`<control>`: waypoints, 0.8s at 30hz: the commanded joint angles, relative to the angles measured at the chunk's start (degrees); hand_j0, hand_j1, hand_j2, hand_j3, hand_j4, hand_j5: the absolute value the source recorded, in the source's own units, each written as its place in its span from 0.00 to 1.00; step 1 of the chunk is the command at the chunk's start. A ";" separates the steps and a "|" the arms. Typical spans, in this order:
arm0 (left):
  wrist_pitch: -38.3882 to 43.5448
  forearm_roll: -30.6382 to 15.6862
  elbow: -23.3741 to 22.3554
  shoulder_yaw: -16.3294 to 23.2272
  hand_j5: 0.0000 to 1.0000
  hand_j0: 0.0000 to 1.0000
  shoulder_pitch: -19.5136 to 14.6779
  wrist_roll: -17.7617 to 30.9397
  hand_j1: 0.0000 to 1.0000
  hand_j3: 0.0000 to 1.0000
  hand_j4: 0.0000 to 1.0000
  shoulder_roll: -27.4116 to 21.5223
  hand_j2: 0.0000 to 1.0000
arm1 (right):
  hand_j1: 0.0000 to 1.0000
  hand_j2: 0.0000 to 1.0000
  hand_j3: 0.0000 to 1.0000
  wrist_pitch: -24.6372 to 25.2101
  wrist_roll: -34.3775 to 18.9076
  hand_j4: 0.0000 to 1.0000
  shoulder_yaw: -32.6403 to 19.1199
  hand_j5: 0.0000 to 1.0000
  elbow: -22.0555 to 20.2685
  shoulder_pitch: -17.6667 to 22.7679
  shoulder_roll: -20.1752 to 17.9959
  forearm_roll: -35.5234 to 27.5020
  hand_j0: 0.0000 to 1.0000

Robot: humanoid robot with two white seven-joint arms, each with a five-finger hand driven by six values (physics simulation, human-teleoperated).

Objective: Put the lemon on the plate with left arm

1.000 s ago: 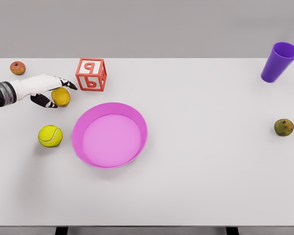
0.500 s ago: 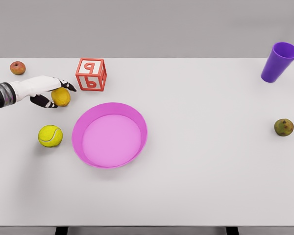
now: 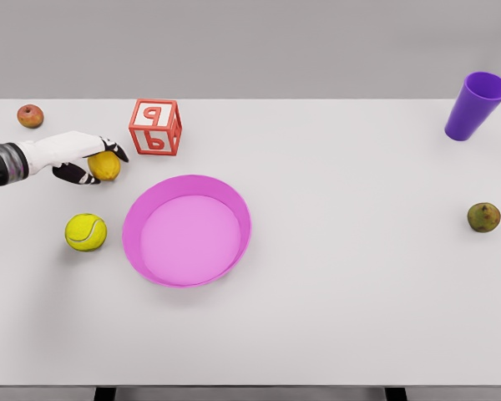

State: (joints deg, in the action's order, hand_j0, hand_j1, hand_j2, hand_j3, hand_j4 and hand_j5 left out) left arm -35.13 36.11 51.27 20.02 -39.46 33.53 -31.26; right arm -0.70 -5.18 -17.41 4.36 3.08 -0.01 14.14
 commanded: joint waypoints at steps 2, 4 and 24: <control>0.13 -0.25 -0.12 -0.07 0.62 0.62 0.00 -0.04 0.62 0.62 0.62 -0.03 0.62 | 1.00 1.00 1.00 0.00 -0.01 1.00 0.01 1.00 0.03 0.00 0.01 0.01 1.00; 0.13 -0.34 -0.03 0.02 0.57 0.57 0.00 -0.04 0.57 0.57 0.57 -0.03 0.57 | 1.00 1.00 1.00 0.00 -0.01 1.00 0.01 1.00 0.03 0.00 0.01 0.01 1.00; 0.13 -4.12 6.03 -1.03 0.46 0.46 0.70 -0.04 0.46 0.46 0.46 -1.79 0.46 | 1.00 1.00 1.00 0.00 -0.01 1.00 0.01 1.00 0.03 0.00 0.01 0.01 1.00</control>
State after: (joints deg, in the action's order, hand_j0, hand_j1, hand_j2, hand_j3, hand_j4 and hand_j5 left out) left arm -35.16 33.45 55.67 19.15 -38.41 33.53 -32.52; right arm -0.70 -5.18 -17.41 4.35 3.08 -0.01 14.14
